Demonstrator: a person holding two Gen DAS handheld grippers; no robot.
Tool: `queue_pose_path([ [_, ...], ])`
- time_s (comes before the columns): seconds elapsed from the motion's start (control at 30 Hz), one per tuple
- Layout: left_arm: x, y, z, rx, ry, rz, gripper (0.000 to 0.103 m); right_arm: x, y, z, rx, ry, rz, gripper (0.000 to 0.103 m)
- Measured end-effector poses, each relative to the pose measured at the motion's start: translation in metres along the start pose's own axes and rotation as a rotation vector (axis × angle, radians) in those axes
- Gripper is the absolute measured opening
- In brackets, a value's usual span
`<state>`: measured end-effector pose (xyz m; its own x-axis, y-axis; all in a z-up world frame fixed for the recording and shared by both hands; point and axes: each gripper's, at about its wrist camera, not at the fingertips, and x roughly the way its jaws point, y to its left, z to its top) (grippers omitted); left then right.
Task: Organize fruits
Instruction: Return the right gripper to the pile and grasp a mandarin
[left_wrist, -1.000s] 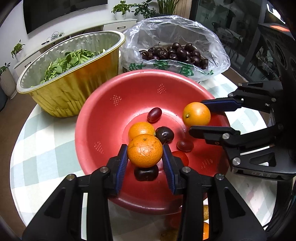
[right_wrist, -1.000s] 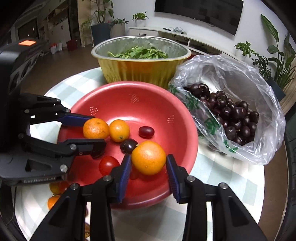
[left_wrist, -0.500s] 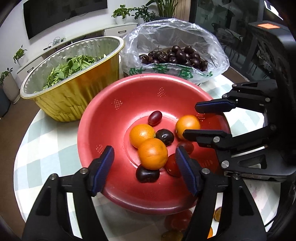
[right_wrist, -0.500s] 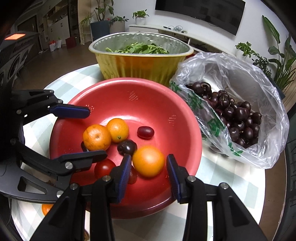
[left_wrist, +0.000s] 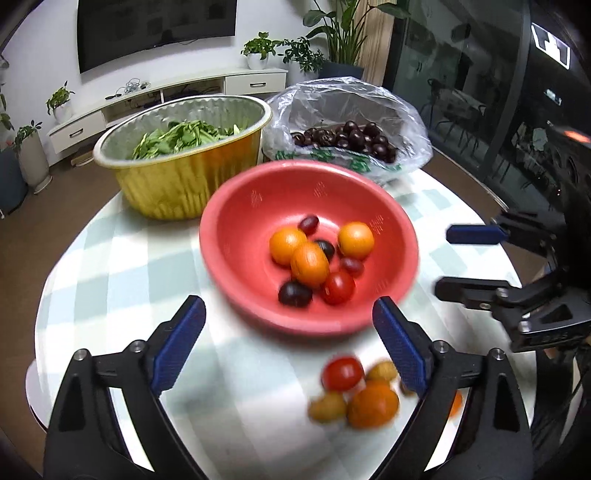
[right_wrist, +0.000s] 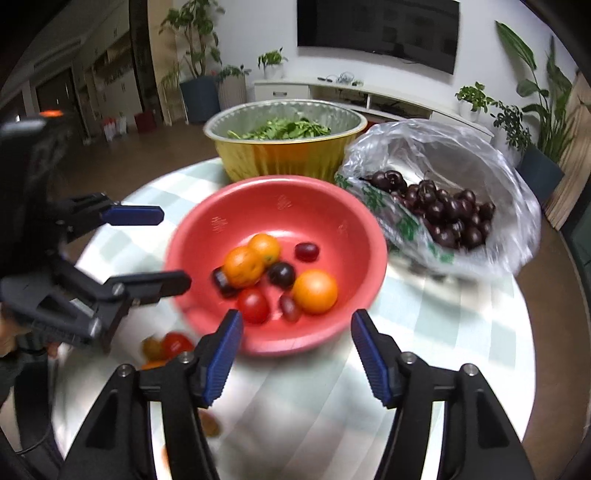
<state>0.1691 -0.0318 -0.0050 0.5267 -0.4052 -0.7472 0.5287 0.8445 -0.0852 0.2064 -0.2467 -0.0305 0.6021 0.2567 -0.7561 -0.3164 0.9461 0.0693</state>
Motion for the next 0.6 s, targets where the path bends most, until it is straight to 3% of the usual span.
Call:
queue_pose_path([
  [0.17, -0.024, -0.007, -0.046, -0.032, 0.007, -0.015, 0.092, -0.024, 0.020, -0.048, 0.058, 0.008, 0.058, 0.065],
  [0.33, -0.035, -0.020, -0.090, -0.050, 0.027, -0.012, 0.092, -0.022, 0.047, -0.082, 0.062, 0.041, 0.061, 0.065],
  [0.6, -0.032, -0.028, -0.119, -0.017, 0.083, 0.005, 0.092, -0.002, 0.063, -0.088, 0.029, 0.102, 0.058, 0.062],
])
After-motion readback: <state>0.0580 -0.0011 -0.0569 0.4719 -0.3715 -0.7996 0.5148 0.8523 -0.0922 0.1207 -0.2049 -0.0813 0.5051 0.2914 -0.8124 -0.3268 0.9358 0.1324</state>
